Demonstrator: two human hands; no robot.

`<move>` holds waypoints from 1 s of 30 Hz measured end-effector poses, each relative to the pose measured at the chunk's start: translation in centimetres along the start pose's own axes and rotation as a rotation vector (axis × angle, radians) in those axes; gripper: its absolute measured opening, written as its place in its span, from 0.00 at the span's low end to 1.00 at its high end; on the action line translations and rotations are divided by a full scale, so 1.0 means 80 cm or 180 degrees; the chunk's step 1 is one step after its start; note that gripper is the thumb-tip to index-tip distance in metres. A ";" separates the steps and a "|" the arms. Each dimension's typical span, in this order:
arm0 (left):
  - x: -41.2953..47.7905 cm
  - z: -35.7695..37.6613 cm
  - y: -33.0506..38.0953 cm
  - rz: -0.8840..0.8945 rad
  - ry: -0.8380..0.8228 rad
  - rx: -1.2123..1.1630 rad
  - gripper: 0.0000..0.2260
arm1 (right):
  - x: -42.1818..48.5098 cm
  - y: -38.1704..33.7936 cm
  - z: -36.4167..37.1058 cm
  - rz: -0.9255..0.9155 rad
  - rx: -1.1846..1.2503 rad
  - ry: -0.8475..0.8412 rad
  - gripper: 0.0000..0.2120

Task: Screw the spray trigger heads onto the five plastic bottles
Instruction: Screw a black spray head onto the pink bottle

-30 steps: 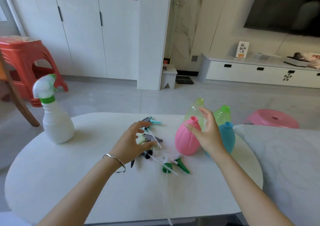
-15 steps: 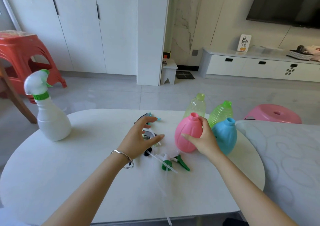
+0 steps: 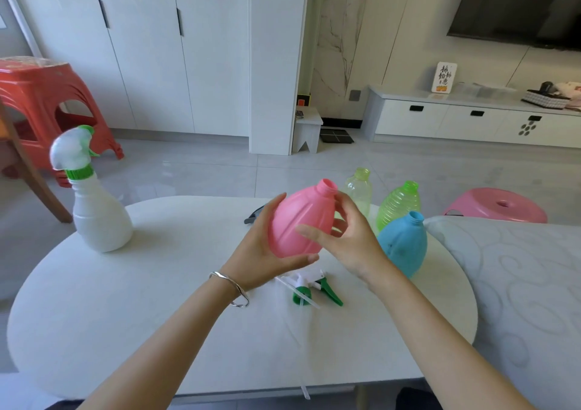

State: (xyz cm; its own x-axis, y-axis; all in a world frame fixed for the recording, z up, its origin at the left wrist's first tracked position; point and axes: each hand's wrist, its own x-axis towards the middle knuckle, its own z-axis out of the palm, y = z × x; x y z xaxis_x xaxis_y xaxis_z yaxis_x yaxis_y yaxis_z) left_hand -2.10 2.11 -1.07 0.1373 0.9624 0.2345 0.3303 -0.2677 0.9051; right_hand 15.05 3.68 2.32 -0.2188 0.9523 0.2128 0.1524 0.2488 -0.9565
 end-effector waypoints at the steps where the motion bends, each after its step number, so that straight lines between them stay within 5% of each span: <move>1: -0.002 -0.004 0.001 -0.0019 0.0054 -0.0044 0.47 | -0.001 -0.002 0.008 0.0017 0.0072 -0.0059 0.32; 6: -0.015 -0.034 -0.001 -0.0082 0.0385 -0.0188 0.38 | 0.002 -0.006 0.034 0.0087 0.0165 -0.0188 0.29; 11: -0.034 -0.098 -0.023 -0.0386 0.0872 0.0163 0.41 | 0.015 0.000 0.045 0.0630 0.0298 -0.0326 0.17; 22: -0.088 -0.154 -0.050 -0.0586 0.0831 0.0288 0.43 | 0.025 0.055 0.099 0.0781 -0.2507 -0.0806 0.14; 30: -0.100 -0.164 -0.055 -0.0600 0.0872 0.0324 0.44 | 0.019 0.057 0.129 0.0808 -0.3290 -0.0668 0.06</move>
State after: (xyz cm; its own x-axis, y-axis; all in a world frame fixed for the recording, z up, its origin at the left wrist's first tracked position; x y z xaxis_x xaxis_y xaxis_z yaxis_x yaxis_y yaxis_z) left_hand -16.94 -3.81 -2.27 -0.1862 0.9685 0.1655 0.4194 -0.0740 0.9048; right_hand 5.44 4.43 -3.82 -0.2119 0.9722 -0.1000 0.9332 0.1709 -0.3161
